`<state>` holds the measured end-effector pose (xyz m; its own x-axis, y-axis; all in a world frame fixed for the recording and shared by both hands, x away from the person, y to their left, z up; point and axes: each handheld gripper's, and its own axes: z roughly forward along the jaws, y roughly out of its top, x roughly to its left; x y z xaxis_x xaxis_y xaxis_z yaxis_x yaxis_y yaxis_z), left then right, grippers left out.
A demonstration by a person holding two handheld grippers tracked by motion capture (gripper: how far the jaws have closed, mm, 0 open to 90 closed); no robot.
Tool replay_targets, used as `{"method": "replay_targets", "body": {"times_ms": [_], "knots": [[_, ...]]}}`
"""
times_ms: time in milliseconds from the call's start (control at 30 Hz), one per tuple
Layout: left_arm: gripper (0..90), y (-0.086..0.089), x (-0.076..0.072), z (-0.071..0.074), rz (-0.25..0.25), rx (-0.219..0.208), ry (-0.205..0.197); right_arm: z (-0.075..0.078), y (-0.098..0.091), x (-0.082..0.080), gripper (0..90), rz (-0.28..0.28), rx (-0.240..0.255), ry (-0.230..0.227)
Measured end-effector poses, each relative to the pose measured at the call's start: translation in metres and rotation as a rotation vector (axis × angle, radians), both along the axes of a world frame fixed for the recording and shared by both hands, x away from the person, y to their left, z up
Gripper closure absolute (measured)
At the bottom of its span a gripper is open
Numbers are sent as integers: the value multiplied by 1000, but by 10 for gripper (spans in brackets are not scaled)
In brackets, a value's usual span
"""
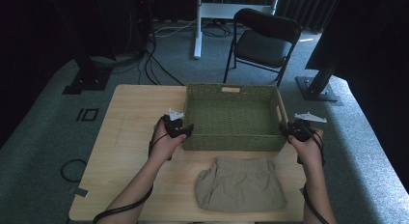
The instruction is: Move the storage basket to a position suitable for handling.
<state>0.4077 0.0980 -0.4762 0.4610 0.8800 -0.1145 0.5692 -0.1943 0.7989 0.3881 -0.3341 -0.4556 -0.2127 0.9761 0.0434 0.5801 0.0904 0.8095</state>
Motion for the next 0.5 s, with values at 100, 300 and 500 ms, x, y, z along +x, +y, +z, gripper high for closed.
{"method": "replay_targets", "body": {"times_ms": [100,300,500], "knots": [[415,-2,2,1,-12,-3,14,3,2,0,452,30,15,-44],[304,3,2,5,-32,7,-30,8,6,-2,361,67,17,-88],[231,6,-4,22,-70,-8,-74,17,11,-11,217,69,61,-122]]}}
